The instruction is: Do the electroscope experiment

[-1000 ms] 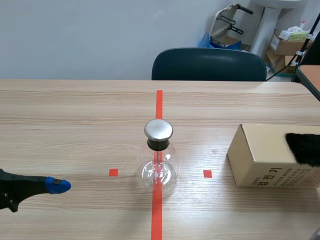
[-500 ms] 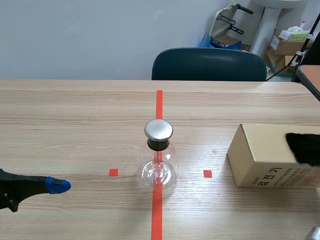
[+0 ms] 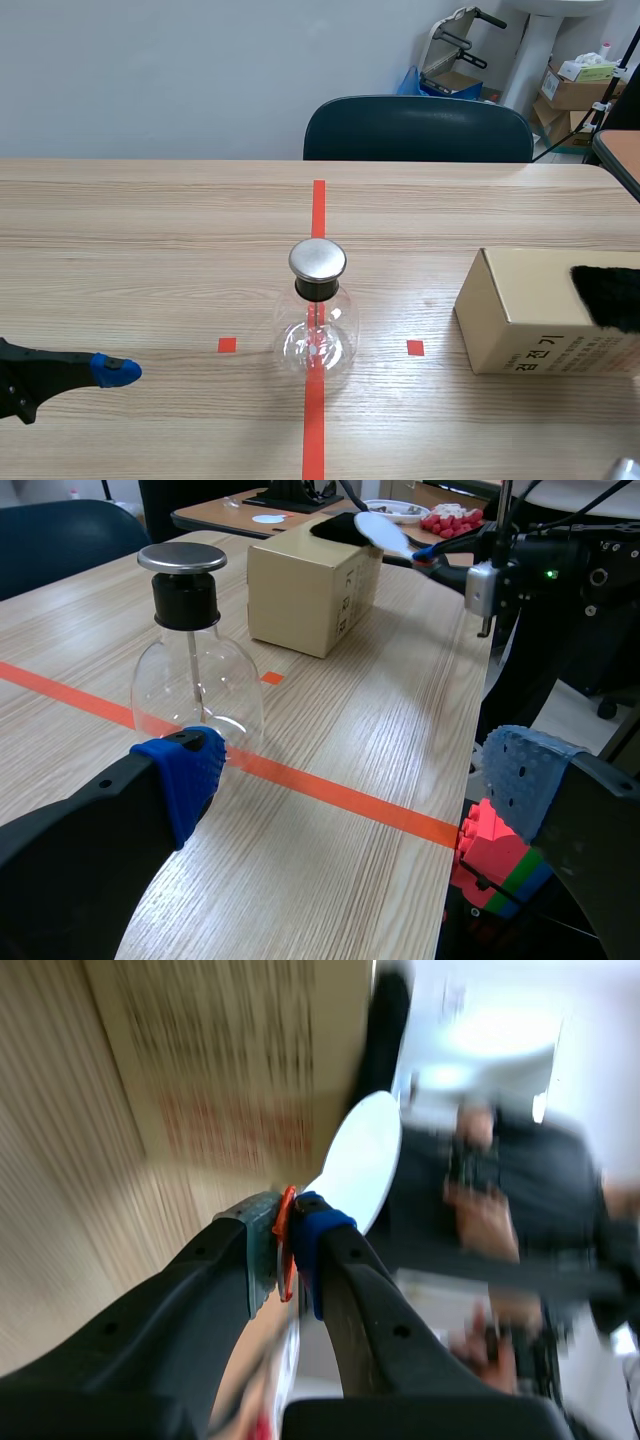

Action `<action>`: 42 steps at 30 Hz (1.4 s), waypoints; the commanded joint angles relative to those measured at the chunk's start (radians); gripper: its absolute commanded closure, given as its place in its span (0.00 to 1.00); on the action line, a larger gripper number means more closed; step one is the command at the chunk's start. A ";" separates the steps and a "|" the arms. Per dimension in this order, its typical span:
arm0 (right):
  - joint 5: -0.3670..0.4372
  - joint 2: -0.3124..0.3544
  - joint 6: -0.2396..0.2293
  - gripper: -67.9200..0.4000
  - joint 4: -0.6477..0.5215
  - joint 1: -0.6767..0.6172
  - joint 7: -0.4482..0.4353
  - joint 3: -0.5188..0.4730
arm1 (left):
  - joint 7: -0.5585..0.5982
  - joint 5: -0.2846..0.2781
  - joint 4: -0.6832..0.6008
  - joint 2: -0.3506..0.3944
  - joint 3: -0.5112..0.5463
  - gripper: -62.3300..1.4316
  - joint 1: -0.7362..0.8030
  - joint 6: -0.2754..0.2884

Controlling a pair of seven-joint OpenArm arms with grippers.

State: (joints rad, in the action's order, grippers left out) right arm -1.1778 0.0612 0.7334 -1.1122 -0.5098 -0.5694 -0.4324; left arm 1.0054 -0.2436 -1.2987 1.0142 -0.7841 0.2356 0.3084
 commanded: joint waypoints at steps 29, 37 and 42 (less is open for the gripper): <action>-0.023 0.013 0.050 0.98 -0.008 0.011 -0.064 -0.006 | 0.015 -0.003 -0.024 -0.005 0.006 0.11 -0.001 -0.006; -0.027 0.013 0.050 0.98 -0.008 0.012 -0.129 -0.005 | -0.008 0.001 -0.024 -0.016 0.006 0.11 -0.004 -0.012; -0.023 0.013 0.050 0.98 -0.008 0.013 -0.166 -0.005 | -0.114 0.001 -0.023 -0.047 0.006 0.11 -0.023 -0.056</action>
State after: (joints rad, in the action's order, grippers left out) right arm -1.2087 0.0608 0.7364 -1.1122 -0.4969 -0.7612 -0.4362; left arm 0.8848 -0.2367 -1.2991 0.9764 -0.7841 0.2256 0.2546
